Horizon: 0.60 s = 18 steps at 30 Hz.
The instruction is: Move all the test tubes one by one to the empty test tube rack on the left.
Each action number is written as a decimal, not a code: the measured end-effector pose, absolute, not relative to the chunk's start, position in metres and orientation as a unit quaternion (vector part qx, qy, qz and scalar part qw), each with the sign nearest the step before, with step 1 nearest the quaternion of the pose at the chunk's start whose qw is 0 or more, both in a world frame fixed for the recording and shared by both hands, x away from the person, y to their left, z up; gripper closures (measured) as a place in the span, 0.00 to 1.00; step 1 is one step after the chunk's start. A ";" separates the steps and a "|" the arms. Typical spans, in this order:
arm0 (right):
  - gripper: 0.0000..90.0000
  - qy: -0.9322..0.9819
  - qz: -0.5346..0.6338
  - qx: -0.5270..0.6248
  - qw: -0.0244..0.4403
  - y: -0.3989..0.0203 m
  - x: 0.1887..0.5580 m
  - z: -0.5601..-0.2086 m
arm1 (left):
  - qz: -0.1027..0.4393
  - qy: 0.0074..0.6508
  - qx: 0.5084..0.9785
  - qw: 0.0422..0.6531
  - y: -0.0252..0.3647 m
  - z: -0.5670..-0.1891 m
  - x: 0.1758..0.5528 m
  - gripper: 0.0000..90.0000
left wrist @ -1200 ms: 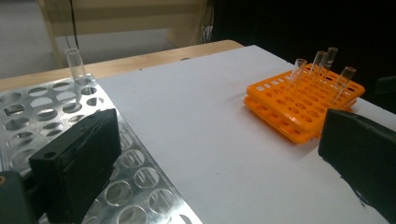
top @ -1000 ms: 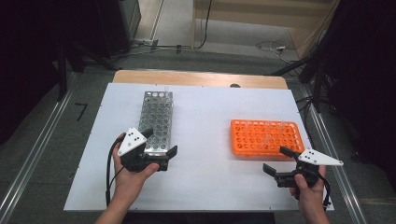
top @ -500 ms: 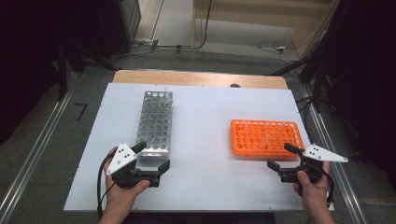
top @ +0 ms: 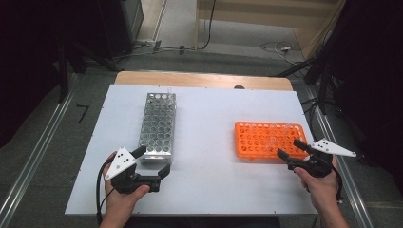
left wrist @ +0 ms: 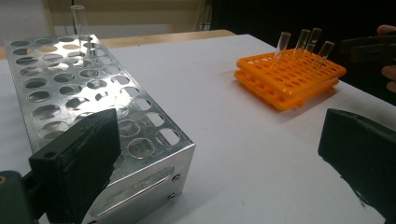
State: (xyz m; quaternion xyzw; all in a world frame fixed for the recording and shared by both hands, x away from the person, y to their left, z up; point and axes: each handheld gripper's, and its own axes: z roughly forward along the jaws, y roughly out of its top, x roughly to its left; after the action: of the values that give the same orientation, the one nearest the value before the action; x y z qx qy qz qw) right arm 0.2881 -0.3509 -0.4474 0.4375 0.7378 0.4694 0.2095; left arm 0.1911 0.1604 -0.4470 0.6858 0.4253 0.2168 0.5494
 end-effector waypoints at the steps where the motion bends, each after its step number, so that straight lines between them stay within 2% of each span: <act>1: 0.25 0.734 0.468 0.444 0.213 -0.352 0.291 -0.448 | 0.217 0.425 0.686 0.549 0.160 -0.447 0.191 0.00; 8: 0.45 0.714 0.447 0.490 0.224 -0.355 0.321 -0.455 | 0.218 0.425 0.687 0.548 0.160 -0.447 0.191 0.00; 18: 0.59 0.713 0.426 0.513 0.217 -0.348 0.344 -0.465 | 0.216 0.421 0.691 0.547 0.158 -0.448 0.191 0.00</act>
State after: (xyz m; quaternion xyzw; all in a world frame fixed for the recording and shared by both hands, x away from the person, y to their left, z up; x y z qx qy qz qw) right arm 0.3445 -0.3483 -0.4653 0.5125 0.7133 0.4259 0.2168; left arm 0.1906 0.1583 -0.4479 0.6906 0.4209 0.2163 0.5470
